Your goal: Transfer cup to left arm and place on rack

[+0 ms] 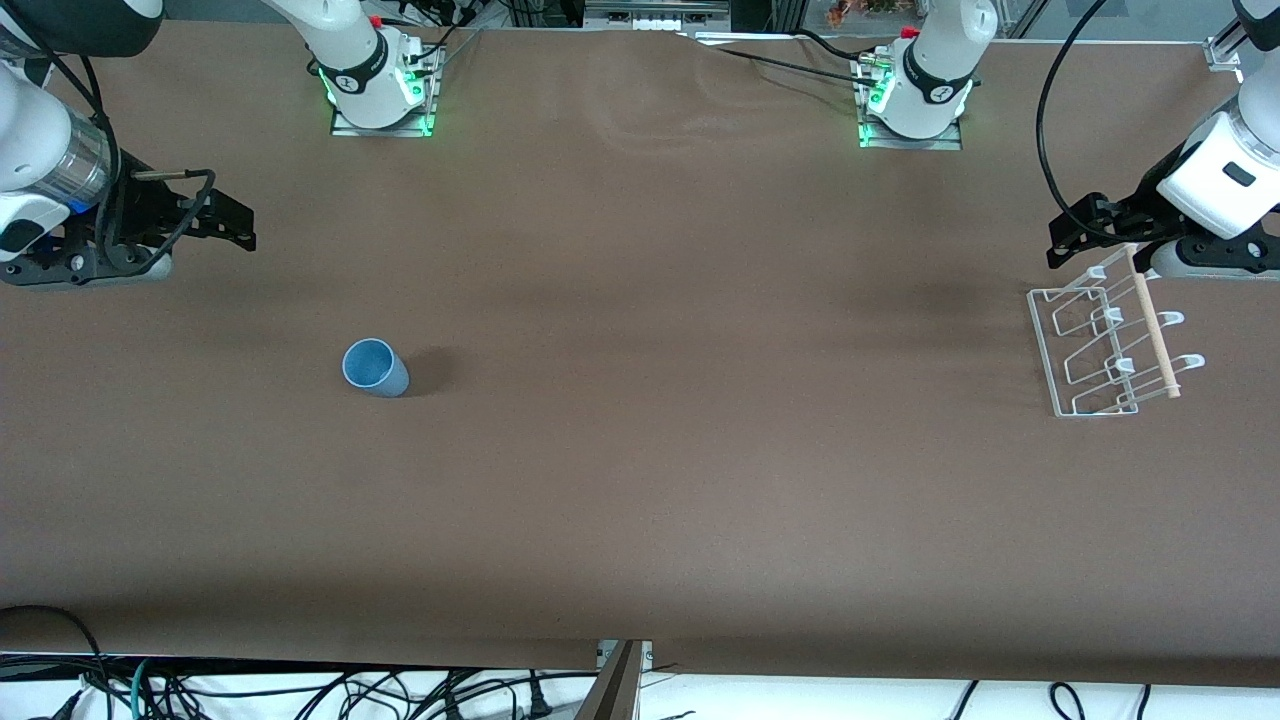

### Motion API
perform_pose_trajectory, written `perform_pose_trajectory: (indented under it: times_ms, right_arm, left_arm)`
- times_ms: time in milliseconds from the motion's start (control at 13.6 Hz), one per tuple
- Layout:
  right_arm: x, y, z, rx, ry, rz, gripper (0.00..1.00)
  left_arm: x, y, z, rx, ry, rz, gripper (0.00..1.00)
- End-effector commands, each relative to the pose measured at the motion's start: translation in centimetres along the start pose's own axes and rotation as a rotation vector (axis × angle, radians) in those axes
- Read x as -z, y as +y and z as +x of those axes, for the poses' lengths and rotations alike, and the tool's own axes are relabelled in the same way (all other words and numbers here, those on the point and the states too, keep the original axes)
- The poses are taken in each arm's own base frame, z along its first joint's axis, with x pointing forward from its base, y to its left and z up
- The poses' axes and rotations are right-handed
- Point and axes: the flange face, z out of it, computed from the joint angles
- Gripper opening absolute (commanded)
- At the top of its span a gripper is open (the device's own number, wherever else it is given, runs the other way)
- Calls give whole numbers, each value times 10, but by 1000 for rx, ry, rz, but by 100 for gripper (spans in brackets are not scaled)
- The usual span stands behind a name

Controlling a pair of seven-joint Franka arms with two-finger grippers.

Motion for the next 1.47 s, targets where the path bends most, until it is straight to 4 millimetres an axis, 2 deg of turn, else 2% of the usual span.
perform_pose_trajectory:
  times_ms: [0, 879, 1026, 1172, 1392]
  right_arm:
    - [-1, 0, -3, 15, 0, -7, 99]
    - [0, 8, -4, -8, -10, -3, 99]
    - [-15, 5, 6, -8, -30, 26, 99]
    - [-38, 10, 17, -16, -71, 36, 99]
    - [-76, 7, 41, -6, -95, 11, 99]
  left_arm:
    - [6, 1, 3, 12, -6, -12, 100]
    - [6, 0, 3, 12, -7, -13, 100]
    - [6, 1, 3, 10, -7, -13, 100]
    - [7, 0, 3, 12, -6, -12, 100]
    - [6, 1, 3, 12, -7, -12, 100]
